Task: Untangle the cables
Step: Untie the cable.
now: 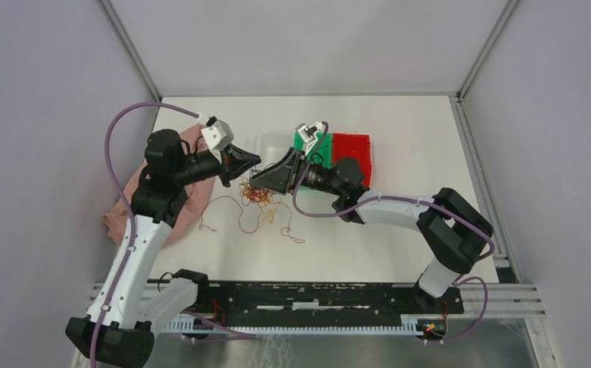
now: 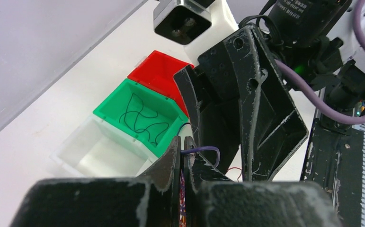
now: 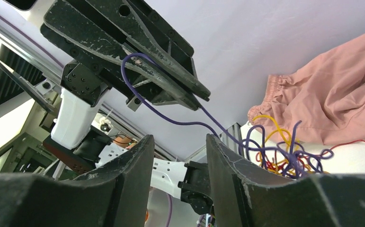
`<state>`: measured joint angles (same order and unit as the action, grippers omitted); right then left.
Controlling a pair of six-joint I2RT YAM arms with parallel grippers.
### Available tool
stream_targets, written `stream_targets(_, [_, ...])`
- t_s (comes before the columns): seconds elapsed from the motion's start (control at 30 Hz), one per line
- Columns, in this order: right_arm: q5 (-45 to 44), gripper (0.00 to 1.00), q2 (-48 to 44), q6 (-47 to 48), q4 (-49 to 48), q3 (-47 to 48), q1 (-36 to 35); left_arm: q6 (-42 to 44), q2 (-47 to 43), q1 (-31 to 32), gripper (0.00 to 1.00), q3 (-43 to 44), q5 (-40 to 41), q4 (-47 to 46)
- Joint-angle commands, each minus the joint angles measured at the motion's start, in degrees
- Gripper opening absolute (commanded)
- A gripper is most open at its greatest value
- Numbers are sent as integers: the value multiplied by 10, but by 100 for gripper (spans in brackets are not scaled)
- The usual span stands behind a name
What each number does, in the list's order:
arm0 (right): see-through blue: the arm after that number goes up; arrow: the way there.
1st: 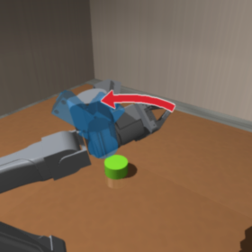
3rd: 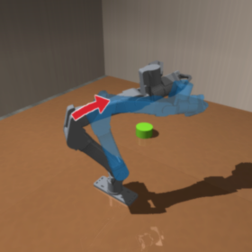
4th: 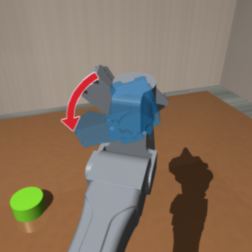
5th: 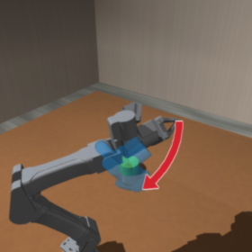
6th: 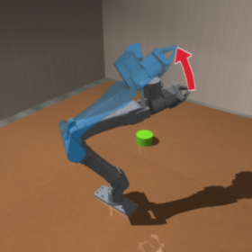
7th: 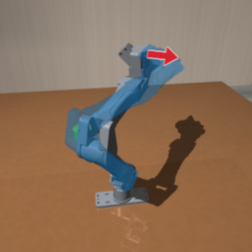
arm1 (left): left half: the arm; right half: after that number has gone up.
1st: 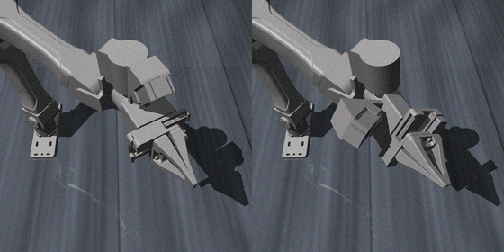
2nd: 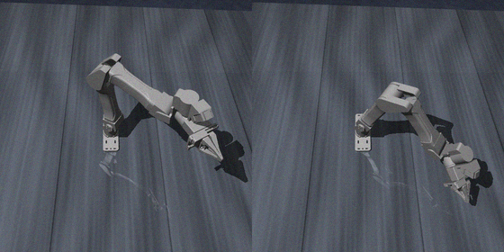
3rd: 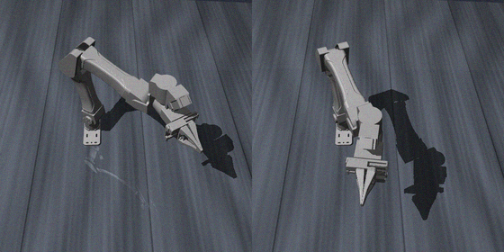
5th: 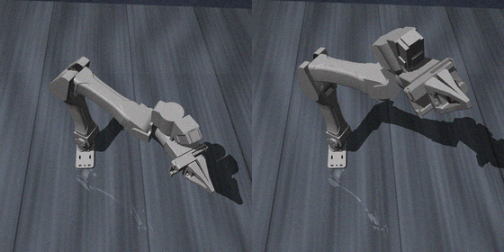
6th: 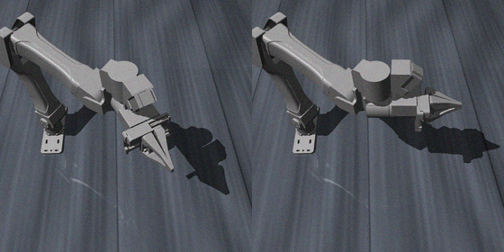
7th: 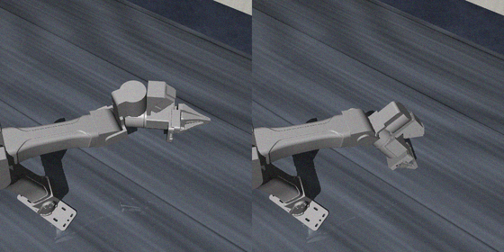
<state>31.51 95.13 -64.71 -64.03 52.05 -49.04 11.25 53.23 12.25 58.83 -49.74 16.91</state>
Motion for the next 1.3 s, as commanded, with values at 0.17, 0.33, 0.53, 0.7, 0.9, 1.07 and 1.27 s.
stream_targets(0.17, [-42, 49, -2, 98, -9, 33, -21, -50, -9, 1, 3, 25, -34, -13])
stream_targets(0.33, [-92, 50, -64, 250, 149, 31, -32, -48, -12, 1, 3, 32, -37, -1])
stream_targets(0.53, [-93, 48, -138, 323, 246, 12, -31, -28, -19, 1, 3, 38, -32, 12])
stream_targets(0.7, [-90, 49, -198, 341, 276, -19, -32, -15, -23, 2, 3, 36, -35, 18])
stream_targets(0.9, [-101, 51, -189, 316, 259, -7, -30, -16, -21, 3, 3, 44, -35, 19])
stream_targets(1.07, [-74, 56, -135, 283, 202, 27, -30, -21, -22, 8, 3, 47, -34, 19])
stream_targets(1.27, [-37, 55, -76, 227, 134, 62, -31, -20, -24, 11, 3, 48, -28, 18])
